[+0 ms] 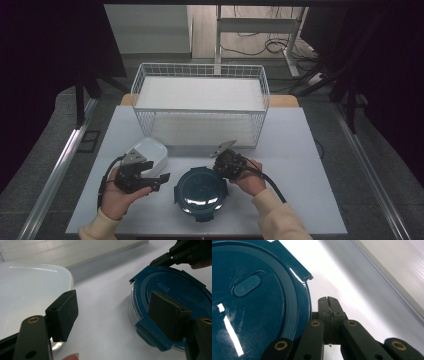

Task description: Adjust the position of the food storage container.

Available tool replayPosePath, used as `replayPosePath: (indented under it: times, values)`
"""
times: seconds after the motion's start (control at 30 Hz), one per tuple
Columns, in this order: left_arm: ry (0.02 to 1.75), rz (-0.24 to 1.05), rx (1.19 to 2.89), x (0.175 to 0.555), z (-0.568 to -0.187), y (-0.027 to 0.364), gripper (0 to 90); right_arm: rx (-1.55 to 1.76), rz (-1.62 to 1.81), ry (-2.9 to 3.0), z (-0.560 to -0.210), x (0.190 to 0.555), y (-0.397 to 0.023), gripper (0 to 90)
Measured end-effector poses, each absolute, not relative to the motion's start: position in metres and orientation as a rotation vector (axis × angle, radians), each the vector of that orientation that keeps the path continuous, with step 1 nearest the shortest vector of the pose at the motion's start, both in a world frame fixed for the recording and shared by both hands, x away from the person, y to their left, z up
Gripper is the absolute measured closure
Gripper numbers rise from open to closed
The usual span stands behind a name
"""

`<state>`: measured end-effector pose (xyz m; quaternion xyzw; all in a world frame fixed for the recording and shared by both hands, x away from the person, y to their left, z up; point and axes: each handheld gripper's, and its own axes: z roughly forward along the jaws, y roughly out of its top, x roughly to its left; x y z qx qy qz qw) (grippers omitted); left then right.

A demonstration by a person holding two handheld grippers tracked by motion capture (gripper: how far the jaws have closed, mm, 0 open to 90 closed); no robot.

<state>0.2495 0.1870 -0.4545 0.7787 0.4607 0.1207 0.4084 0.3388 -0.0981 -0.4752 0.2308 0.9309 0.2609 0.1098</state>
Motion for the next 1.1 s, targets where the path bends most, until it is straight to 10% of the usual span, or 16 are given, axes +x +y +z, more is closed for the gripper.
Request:
replayPosePath:
  times: [0.63,0.77,1.1]
  values:
    - [1.178,0.325,1.936,0.248,-0.454,0.184,24.2,0.811,1.134,2.528,-0.453,0.3,-0.158,86.8]
    - [1.197,0.32,1.918,0.248,-0.454,0.181,22.9,0.986,1.21,2.413,-0.458,0.302,-0.165,29.0]
    - [1.201,0.283,1.897,0.246,-0.455,0.184,23.4,1.134,1.209,2.422,-0.463,0.291,-0.175,17.9]
